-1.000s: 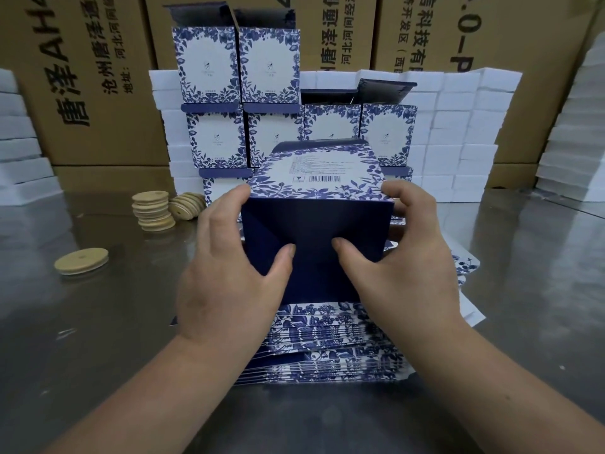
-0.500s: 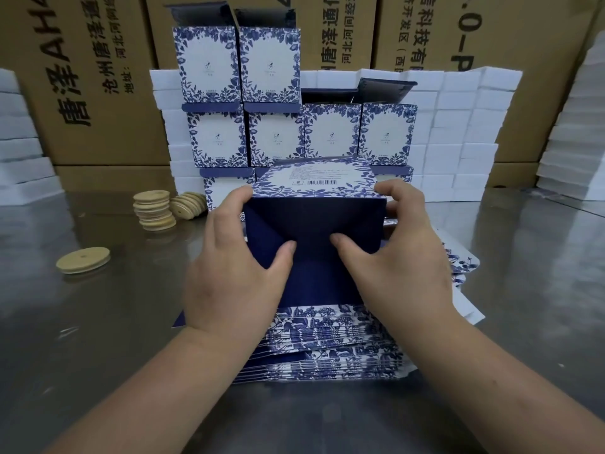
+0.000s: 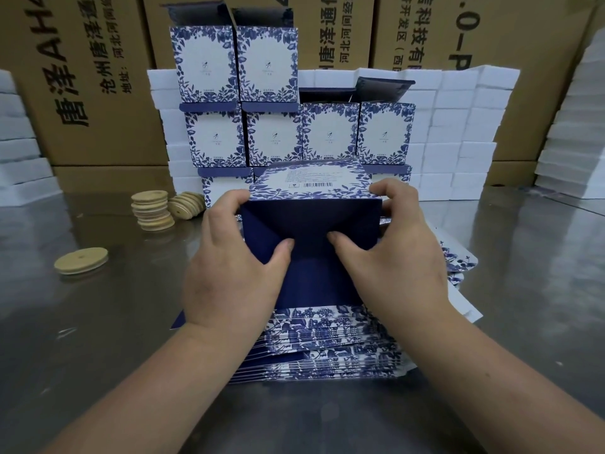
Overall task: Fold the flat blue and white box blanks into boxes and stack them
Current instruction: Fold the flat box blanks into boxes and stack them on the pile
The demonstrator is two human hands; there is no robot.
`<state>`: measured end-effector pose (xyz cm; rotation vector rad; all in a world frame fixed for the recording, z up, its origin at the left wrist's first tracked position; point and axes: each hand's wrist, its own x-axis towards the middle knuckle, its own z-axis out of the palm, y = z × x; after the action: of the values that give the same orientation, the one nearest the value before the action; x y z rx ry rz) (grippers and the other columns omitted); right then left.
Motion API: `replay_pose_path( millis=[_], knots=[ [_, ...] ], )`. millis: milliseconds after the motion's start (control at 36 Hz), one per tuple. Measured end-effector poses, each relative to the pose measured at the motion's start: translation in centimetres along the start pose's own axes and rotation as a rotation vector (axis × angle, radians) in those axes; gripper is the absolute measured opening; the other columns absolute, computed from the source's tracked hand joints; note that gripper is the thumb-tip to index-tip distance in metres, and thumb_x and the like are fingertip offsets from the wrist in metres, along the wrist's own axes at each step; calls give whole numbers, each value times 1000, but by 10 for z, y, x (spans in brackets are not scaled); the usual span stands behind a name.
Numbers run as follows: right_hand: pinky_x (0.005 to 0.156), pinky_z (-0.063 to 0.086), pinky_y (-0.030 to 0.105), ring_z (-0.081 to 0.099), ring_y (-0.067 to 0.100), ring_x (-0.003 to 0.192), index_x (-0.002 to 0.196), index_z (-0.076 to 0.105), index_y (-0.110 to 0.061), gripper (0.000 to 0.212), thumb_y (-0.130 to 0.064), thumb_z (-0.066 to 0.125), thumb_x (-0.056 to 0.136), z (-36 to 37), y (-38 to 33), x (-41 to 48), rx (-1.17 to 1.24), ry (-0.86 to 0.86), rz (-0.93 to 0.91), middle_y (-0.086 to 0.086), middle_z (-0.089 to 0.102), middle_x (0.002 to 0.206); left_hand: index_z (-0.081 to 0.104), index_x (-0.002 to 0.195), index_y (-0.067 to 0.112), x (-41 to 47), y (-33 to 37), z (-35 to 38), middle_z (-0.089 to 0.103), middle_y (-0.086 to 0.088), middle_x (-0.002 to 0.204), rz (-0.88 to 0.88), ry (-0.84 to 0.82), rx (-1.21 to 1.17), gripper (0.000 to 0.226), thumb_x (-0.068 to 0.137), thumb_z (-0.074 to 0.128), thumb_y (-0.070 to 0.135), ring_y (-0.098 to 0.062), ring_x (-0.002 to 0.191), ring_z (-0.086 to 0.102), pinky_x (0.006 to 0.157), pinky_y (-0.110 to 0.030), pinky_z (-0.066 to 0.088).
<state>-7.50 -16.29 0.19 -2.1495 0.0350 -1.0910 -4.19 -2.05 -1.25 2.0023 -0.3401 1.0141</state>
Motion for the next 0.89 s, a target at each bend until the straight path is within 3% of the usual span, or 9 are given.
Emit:
replay_pose_path(
  millis=[139,222,306,611,694,889],
  knots=[
    [65,36,28,53,4,80,96,23,-56,59,-35,74,74,1,0,0,0,9,-12,-21,49,101,36,120,32,0,0,0,44,16,107,4,2,-6,64,70,77,32,-17,91,56,68,-27,36],
    [65,34,27,41,-6,79,88,13,-60,67,-36,74,73,1,1,1,2,20,-14,-25,45,90,36,119,32,1,0,0,44,16,106,7,4,1,64,70,77,31,-19,91,56,69,-29,38],
    [65,32,28,39,-5,77,88,11,-61,69,-37,74,73,2,0,1,-3,21,-2,-33,39,84,35,118,33,1,0,1,44,16,106,9,7,6,64,70,77,32,-18,91,56,68,-29,37],
    [66,30,28,38,-5,76,85,14,-59,64,-37,73,74,2,-1,1,-14,22,14,-23,43,97,38,120,26,2,1,1,45,11,106,5,5,8,63,71,78,30,-23,90,57,70,-33,41],
    [58,27,26,34,-8,77,83,9,-60,69,-36,73,75,3,-1,1,-23,28,7,-23,42,96,37,118,28,2,1,2,46,11,106,1,7,4,62,70,78,30,-22,91,56,70,-32,41],
    [63,27,28,34,-8,77,84,10,-59,68,-37,73,74,4,-1,2,-28,41,16,-22,44,96,29,110,38,2,1,2,45,13,104,7,21,2,63,70,77,32,-21,89,56,67,-31,38]
  ],
)
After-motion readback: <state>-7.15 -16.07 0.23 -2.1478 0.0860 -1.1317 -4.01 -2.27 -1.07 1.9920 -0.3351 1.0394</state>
